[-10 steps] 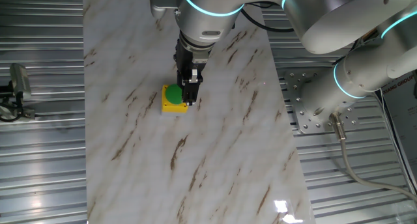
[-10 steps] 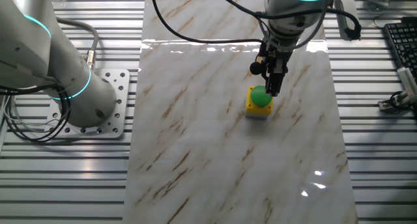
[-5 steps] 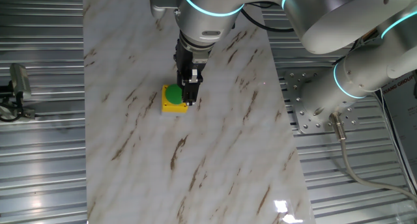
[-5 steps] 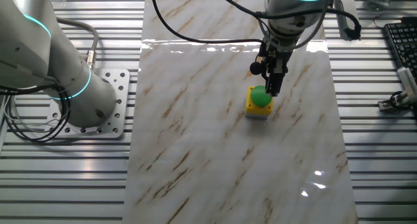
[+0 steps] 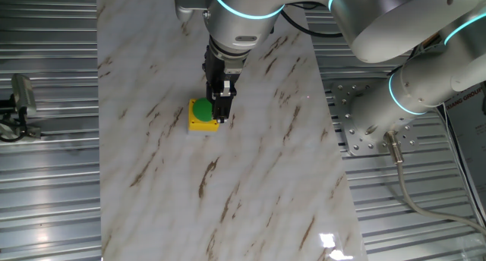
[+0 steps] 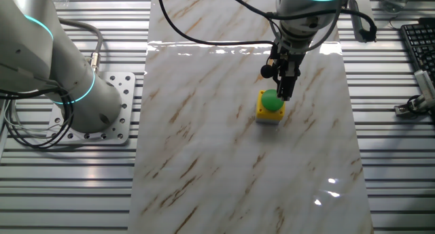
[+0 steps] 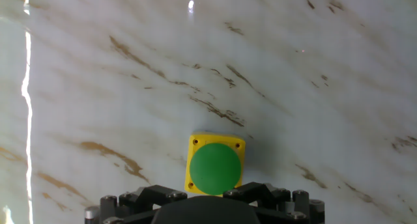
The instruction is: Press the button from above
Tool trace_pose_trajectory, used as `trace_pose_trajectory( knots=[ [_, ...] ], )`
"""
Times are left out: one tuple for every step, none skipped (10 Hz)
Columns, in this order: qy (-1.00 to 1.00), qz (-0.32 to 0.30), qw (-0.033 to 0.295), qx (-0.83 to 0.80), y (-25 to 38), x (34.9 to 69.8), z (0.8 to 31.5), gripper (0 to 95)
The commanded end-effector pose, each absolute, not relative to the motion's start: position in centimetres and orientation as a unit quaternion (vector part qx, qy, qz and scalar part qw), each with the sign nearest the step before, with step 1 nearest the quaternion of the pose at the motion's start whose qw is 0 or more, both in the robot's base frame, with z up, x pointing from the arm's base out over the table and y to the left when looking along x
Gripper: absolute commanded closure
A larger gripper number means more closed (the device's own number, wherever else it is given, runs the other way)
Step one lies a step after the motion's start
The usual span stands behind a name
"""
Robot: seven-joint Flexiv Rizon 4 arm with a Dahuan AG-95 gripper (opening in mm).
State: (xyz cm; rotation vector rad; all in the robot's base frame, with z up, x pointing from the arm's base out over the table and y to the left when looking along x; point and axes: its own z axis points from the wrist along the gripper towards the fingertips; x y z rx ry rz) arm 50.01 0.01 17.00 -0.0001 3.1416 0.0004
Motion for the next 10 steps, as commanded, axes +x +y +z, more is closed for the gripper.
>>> trace_pose_trajectory(
  knots=[
    [1.0,0.002,0.02,-0.009,0.0,50.0,17.0,95.0],
    [1.0,0.017,0.019,-0.005,0.0,50.0,17.0,95.0],
    [1.0,0.02,0.019,-0.005,0.0,50.0,17.0,95.0],
    [1.0,0.019,0.019,-0.005,0.0,50.0,17.01,95.0],
    [1.0,0.019,0.017,-0.005,0.0,50.0,17.01,95.0],
    [1.0,0.015,0.013,-0.005,0.01,49.99,17.02,95.0],
    [1.0,0.009,0.01,-0.007,0.02,49.98,17.05,95.0],
    [1.0,0.008,0.01,-0.007,0.02,49.98,17.06,95.0],
    [1.0,0.008,0.008,-0.006,0.02,49.98,17.06,95.0],
    [1.0,0.007,0.008,-0.006,0.02,49.98,17.06,95.0]
  ],
)
